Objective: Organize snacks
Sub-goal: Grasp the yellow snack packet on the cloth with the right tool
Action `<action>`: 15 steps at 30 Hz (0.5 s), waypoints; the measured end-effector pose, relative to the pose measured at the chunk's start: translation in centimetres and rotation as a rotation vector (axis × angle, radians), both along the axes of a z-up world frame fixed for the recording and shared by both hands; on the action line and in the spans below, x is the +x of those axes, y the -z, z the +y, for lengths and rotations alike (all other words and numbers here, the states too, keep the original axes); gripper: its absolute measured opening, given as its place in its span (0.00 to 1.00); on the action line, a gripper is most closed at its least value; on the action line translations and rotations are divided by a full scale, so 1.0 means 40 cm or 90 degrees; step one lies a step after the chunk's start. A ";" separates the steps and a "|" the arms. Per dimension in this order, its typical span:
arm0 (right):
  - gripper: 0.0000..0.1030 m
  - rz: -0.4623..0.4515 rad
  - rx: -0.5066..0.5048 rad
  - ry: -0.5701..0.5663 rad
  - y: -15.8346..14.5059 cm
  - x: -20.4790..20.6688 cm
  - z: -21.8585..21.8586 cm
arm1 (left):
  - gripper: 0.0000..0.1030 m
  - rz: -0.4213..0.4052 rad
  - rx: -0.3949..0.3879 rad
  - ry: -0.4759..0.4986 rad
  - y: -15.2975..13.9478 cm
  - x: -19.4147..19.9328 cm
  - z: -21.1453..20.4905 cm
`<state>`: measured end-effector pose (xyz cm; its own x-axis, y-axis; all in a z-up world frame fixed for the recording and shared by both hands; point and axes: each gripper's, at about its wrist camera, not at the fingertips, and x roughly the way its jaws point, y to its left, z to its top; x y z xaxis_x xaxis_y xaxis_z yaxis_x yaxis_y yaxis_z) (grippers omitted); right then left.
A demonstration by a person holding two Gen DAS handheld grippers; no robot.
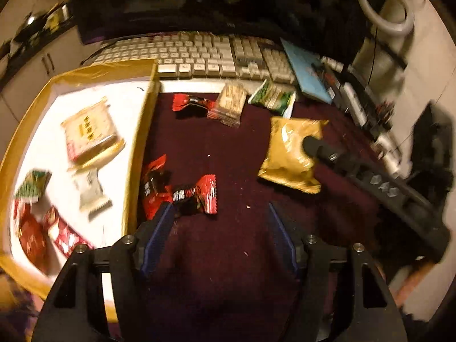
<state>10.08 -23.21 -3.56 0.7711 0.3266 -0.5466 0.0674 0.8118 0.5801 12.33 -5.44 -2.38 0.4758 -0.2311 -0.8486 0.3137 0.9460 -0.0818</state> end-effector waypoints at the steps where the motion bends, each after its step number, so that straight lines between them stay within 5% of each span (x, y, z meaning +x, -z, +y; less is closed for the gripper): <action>1: 0.17 -0.002 -0.007 0.006 0.000 -0.002 -0.003 | 0.53 0.006 0.015 0.007 0.010 0.008 -0.007; 9: 0.17 -0.023 -0.011 -0.017 -0.003 -0.006 -0.005 | 0.49 0.014 0.127 0.020 0.063 0.055 -0.054; 13: 0.17 -0.024 -0.026 -0.023 -0.008 -0.009 0.006 | 0.27 0.005 0.170 0.003 0.076 0.056 -0.050; 15: 0.17 -0.021 -0.024 -0.023 -0.006 -0.007 0.005 | 0.25 0.000 0.174 0.006 0.075 0.053 -0.049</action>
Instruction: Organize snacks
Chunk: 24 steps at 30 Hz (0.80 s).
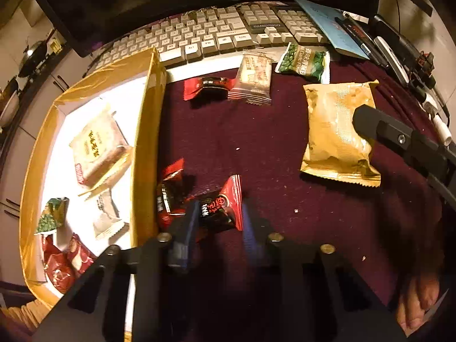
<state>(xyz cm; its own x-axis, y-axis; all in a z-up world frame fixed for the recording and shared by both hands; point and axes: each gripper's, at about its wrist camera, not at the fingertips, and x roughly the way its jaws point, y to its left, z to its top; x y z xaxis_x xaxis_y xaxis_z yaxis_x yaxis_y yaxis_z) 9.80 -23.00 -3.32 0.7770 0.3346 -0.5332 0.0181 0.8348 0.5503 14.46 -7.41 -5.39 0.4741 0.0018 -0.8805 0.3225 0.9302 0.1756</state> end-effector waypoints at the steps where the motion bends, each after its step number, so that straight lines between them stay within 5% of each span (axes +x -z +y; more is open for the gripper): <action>1: 0.17 0.001 0.000 0.000 0.001 0.000 -0.001 | 0.24 0.001 -0.007 -0.001 -0.002 -0.001 0.005; 13: 0.17 -0.007 -0.007 -0.027 -0.006 -0.004 0.013 | 0.19 -0.029 -0.258 0.026 -0.158 -0.107 0.110; 17: 0.17 -0.016 -0.017 -0.044 -0.012 -0.010 0.026 | 0.19 -0.087 -0.249 -0.027 -0.214 -0.149 0.208; 24: 0.17 -0.034 -0.005 -0.115 -0.060 -0.009 0.095 | 0.19 -0.099 -0.257 -0.139 -0.233 -0.122 0.405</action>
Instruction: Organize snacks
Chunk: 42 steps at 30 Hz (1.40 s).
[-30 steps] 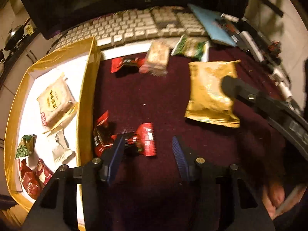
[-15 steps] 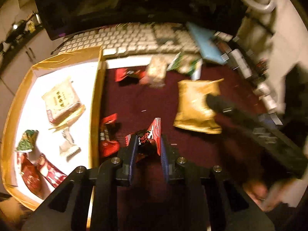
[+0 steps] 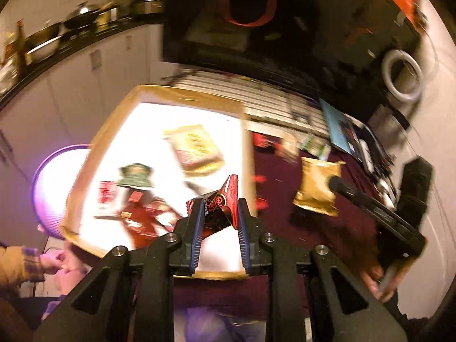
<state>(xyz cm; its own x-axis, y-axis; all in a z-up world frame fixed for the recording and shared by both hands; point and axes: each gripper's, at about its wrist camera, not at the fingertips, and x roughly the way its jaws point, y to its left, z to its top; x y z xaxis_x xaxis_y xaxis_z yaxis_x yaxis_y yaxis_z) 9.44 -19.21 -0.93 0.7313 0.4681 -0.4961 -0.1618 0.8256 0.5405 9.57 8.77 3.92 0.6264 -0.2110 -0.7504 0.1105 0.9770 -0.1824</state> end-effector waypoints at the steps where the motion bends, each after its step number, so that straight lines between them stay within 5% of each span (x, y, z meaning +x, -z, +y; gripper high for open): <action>1: 0.17 -0.007 0.005 -0.026 -0.020 0.005 0.027 | 0.19 0.000 -0.002 -0.008 -0.002 0.000 0.018; 11: 0.17 0.022 -0.005 -0.172 -0.123 0.170 0.318 | 0.19 0.035 -0.018 -0.098 0.058 0.197 0.206; 21: 0.17 0.122 -0.082 -0.212 -0.031 0.366 0.521 | 0.19 0.121 0.026 -0.110 0.178 0.337 0.229; 28: 0.15 0.144 -0.128 -0.213 0.009 0.411 0.558 | 0.20 0.114 0.081 -0.116 0.203 0.339 0.213; 32: 0.17 0.185 -0.109 -0.220 0.040 0.432 0.549 | 0.27 0.122 0.055 -0.091 0.214 0.342 0.215; 36: 0.44 0.179 -0.071 -0.215 0.025 0.433 0.518 | 0.34 0.116 -0.017 -0.084 0.196 0.327 0.242; 42: 0.56 0.113 -0.035 -0.191 -0.053 0.354 0.396 | 0.50 0.043 -0.024 -0.066 0.118 0.254 0.212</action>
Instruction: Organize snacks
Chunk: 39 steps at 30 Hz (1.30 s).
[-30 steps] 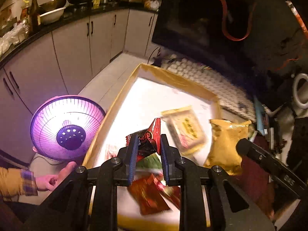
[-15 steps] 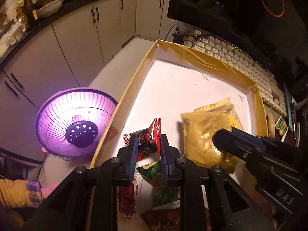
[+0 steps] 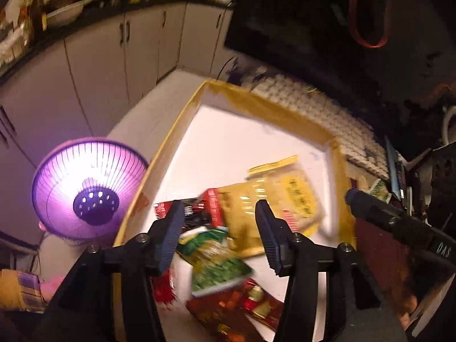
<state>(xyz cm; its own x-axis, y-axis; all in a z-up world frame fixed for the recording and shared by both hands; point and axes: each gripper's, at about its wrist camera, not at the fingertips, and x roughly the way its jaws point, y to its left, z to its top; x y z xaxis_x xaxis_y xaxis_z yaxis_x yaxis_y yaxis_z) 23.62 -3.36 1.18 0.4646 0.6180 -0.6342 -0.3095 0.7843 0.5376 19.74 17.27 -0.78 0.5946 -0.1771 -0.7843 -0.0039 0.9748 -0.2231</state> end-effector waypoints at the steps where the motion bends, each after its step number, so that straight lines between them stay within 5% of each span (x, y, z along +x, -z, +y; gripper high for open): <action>1: 0.62 -0.006 0.006 0.007 -0.008 -0.013 -0.023 | 0.50 -0.010 0.003 0.007 -0.016 -0.012 -0.018; 9: 0.65 0.017 0.017 0.147 0.002 -0.063 -0.290 | 0.50 -0.080 0.026 0.124 -0.105 -0.102 -0.221; 11: 0.56 0.049 0.030 0.145 0.036 -0.065 -0.316 | 0.50 -0.081 0.027 0.144 -0.111 -0.120 -0.249; 13: 0.41 0.075 0.039 0.123 0.075 -0.077 -0.312 | 0.50 -0.078 0.021 0.152 -0.111 -0.128 -0.262; 16: 0.34 0.102 0.038 0.077 0.127 -0.104 -0.269 | 0.50 -0.070 0.026 0.152 -0.107 -0.141 -0.276; 22: 0.32 0.118 0.030 0.033 0.175 -0.122 -0.196 | 0.50 -0.049 0.016 0.141 -0.088 -0.144 -0.282; 32: 0.15 0.068 -0.037 0.014 0.163 -0.152 -0.139 | 0.50 -0.024 0.006 0.141 -0.060 -0.133 -0.302; 39: 0.14 -0.007 -0.004 0.099 0.118 -0.263 -0.290 | 0.50 -0.010 0.011 0.165 -0.050 -0.124 -0.356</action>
<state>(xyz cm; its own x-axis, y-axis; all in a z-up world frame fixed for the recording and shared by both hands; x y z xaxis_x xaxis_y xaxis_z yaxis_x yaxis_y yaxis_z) 13.09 -14.97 -3.53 0.5614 0.5343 -0.6319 -0.1896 0.8263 0.5303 14.80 3.05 1.23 0.5429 -0.3115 -0.7799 0.2501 0.9465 -0.2039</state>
